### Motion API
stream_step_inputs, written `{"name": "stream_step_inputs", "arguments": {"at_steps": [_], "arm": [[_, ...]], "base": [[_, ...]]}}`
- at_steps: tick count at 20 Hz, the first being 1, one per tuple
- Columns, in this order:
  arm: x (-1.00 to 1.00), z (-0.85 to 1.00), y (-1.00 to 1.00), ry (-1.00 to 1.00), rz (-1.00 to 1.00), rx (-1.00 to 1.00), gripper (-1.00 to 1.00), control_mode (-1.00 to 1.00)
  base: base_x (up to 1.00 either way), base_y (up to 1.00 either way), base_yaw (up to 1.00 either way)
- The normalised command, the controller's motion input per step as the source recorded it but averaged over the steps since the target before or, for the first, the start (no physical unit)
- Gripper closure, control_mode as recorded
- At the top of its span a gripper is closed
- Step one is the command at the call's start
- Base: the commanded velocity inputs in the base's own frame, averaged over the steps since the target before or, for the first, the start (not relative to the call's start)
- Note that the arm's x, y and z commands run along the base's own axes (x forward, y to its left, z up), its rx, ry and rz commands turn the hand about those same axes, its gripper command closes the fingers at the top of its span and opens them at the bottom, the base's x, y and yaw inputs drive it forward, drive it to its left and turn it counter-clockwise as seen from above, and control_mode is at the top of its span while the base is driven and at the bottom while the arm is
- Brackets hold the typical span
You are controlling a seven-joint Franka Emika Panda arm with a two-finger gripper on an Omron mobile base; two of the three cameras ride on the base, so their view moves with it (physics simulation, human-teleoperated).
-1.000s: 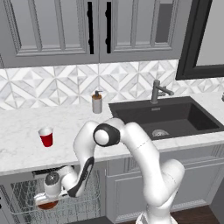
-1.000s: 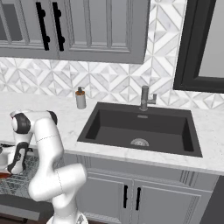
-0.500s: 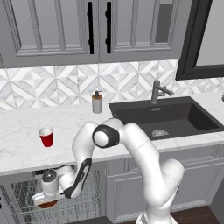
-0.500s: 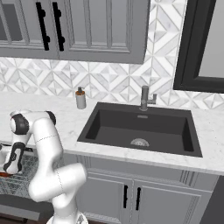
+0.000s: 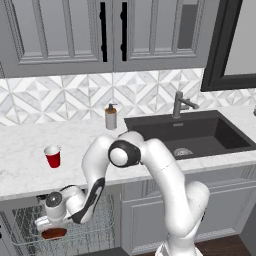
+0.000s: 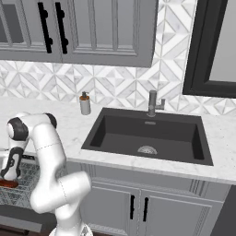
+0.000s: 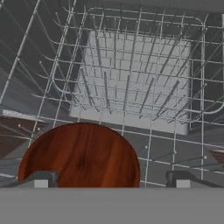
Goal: Pick up the cup and bowl from the counter, place them in the dishwasher, and close the dishwasher door.
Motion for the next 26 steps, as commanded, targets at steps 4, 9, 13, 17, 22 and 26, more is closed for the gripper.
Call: {"name": "stream_step_inputs", "arguments": {"at_steps": [4, 9, 13, 17, 22, 26], "arm": [[-0.25, 0.54, 0.0, -0.07, 0.0, 0.0, -1.0, -1.0], [-0.12, 0.95, -0.11, -0.05, 0.0, 0.07, -1.0, -1.0], [-0.01, 1.0, -0.27, 0.01, 0.0, 0.19, -1.0, -1.0], [0.0, 1.0, -0.23, 0.09, 0.0, 0.24, -1.0, -1.0], [0.0, 1.0, -0.15, 0.15, 0.0, 0.23, -1.0, -1.0], [0.0, 1.0, -0.02, 0.23, 0.0, 0.11, -1.0, -1.0]], "base": [[0.0, 0.0, 0.0], [0.0, 0.0, 0.0], [0.0, 0.0, 0.0], [0.0, 0.0, 0.0], [0.0, 0.0, 0.0], [0.0, 0.0, 0.0]]}}
